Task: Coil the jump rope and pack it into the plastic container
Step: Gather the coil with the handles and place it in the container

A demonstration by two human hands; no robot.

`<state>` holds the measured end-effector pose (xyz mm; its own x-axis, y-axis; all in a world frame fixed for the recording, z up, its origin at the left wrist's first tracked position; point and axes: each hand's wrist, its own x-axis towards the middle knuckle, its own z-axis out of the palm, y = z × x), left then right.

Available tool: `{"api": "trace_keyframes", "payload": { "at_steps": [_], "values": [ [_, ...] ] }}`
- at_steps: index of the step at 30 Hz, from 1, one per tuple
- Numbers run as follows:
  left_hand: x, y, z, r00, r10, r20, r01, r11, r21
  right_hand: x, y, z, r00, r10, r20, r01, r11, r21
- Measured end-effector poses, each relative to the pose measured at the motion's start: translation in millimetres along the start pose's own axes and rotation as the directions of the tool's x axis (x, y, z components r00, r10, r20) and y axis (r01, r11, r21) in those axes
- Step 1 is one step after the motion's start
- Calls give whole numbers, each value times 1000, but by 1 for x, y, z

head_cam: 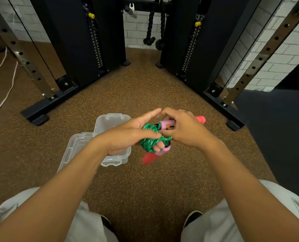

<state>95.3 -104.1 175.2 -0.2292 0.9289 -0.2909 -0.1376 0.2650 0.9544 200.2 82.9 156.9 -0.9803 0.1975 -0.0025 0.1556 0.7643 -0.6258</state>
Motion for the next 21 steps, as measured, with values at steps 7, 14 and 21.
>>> {"api": "trace_keyframes", "payload": {
  "at_steps": [7,14,21],
  "values": [
    [9,-15,11,991,-130,7,114,888,445,0,7,-1,957,161,240,-153,987,-50],
    [6,-14,-1,999,-37,-29,46,881,471,-4,-2,2,919,69,388,-173,956,239],
    [1,-15,-10,999,-9,-36,16,976,219,-3,-10,26,916,-15,400,-175,884,433]
  ]
}}
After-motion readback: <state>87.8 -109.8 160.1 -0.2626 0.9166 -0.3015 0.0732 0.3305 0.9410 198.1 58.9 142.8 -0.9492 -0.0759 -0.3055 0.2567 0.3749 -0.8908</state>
